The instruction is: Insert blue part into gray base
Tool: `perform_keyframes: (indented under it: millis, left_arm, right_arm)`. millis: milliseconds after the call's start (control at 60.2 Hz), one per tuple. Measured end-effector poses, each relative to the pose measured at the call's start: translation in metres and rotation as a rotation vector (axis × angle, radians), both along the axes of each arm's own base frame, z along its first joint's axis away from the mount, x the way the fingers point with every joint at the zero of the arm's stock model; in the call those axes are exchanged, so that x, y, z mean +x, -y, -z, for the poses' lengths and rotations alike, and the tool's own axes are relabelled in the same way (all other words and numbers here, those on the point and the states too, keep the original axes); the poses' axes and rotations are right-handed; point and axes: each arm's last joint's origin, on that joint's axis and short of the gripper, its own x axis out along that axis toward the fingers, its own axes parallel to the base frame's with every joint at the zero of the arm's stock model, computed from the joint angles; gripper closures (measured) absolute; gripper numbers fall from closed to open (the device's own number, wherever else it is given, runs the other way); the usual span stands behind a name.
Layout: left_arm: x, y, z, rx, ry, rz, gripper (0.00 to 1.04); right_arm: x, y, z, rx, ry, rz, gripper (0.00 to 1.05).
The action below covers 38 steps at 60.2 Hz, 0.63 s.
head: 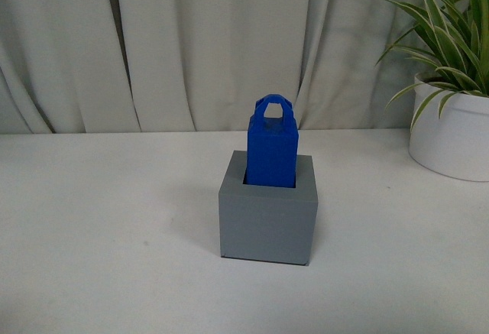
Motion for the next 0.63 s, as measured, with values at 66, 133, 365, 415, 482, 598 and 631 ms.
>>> perform_keyframes:
  millis: [66, 133, 365, 415, 482, 598, 631]
  left_arm:
    - [0.0000, 0.0000, 0.0000, 0.000, 0.000, 0.000, 1.01]
    - [0.0000, 0.0000, 0.0000, 0.000, 0.000, 0.000, 1.01]
    - [0.0000, 0.0000, 0.0000, 0.000, 0.000, 0.000, 1.01]
    - [0.0000, 0.0000, 0.0000, 0.000, 0.000, 0.000, 1.01]
    - [0.0000, 0.0000, 0.0000, 0.000, 0.000, 0.000, 1.01]
    - [0.0000, 0.0000, 0.0000, 0.000, 0.000, 0.000, 1.01]
    - [0.0000, 0.0000, 0.0000, 0.000, 0.000, 0.000, 1.01]
  right_arm:
    - [0.0000, 0.0000, 0.0000, 0.000, 0.000, 0.000, 0.39]
    - [0.0000, 0.0000, 0.0000, 0.000, 0.000, 0.000, 0.28]
    - [0.0000, 0.0000, 0.0000, 0.000, 0.000, 0.000, 0.09]
    - [0.0000, 0.0000, 0.0000, 0.000, 0.000, 0.000, 0.09]
    - [0.0000, 0.0000, 0.0000, 0.000, 0.000, 0.000, 0.09]
    - [0.0000, 0.0000, 0.0000, 0.000, 0.000, 0.000, 0.09]
    - [0.0000, 0.0000, 0.0000, 0.000, 0.000, 0.000, 0.09]
